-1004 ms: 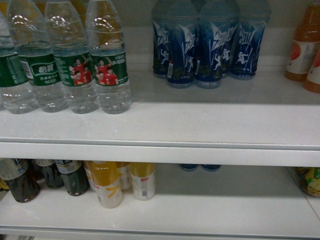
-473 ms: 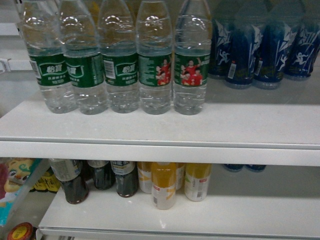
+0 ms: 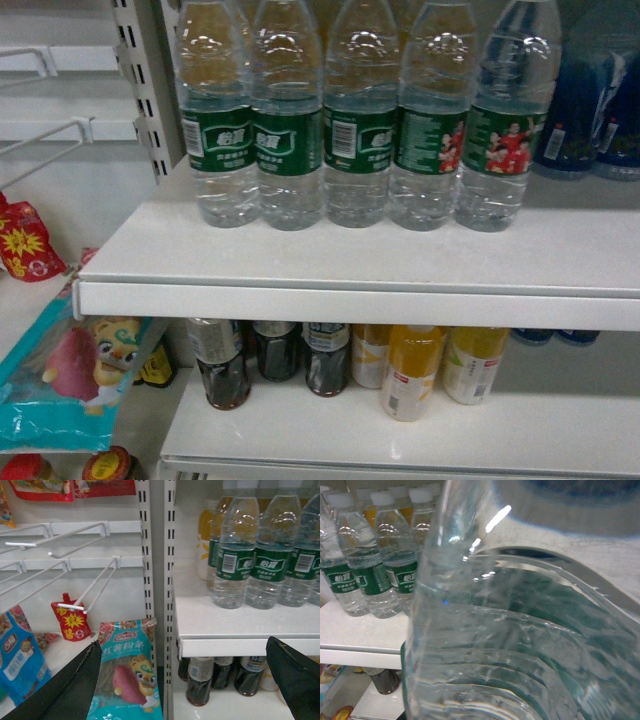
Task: Move water from second to third shelf
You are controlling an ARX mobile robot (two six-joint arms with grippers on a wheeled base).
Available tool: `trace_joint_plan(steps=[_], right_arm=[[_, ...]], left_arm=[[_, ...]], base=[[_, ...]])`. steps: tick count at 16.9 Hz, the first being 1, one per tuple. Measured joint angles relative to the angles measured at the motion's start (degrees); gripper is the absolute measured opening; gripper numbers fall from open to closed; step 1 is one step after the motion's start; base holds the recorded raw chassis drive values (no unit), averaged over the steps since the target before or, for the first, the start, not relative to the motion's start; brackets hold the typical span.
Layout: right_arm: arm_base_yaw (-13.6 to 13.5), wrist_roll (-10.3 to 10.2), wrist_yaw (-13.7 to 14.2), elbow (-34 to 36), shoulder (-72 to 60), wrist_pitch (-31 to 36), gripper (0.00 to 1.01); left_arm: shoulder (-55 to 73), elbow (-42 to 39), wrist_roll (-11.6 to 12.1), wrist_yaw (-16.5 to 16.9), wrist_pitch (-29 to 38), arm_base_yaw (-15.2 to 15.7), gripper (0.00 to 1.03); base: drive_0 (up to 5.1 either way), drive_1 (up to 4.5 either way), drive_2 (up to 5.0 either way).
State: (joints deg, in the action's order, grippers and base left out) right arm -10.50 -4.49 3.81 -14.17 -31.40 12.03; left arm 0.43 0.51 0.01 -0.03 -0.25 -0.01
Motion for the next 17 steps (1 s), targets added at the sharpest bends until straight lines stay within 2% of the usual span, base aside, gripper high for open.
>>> trace_joint_plan(steps=[8,10,17], right_arm=[[0.00,0.02,0.00,0.00,-0.02,-0.37,0.43],[-0.17,0.00,-0.94,0.00,-0.02,-0.15,0.43],[-0.33,0.00,-0.20,0.00,0.00,-0.46,0.43]], left_arm=[[0.00,0.00,0.00,0.00,0.07,0.00,0.98],[0.00,-0.02,0.00,-0.20,0.00,-0.02,0.98],[0.00,-0.02,0.00,-0.04,0.09,0.00,0.98]], base=[[-4.5,2.23,2.2],[0.0,0.00,0.0],[0.0,0.00,0.0]])
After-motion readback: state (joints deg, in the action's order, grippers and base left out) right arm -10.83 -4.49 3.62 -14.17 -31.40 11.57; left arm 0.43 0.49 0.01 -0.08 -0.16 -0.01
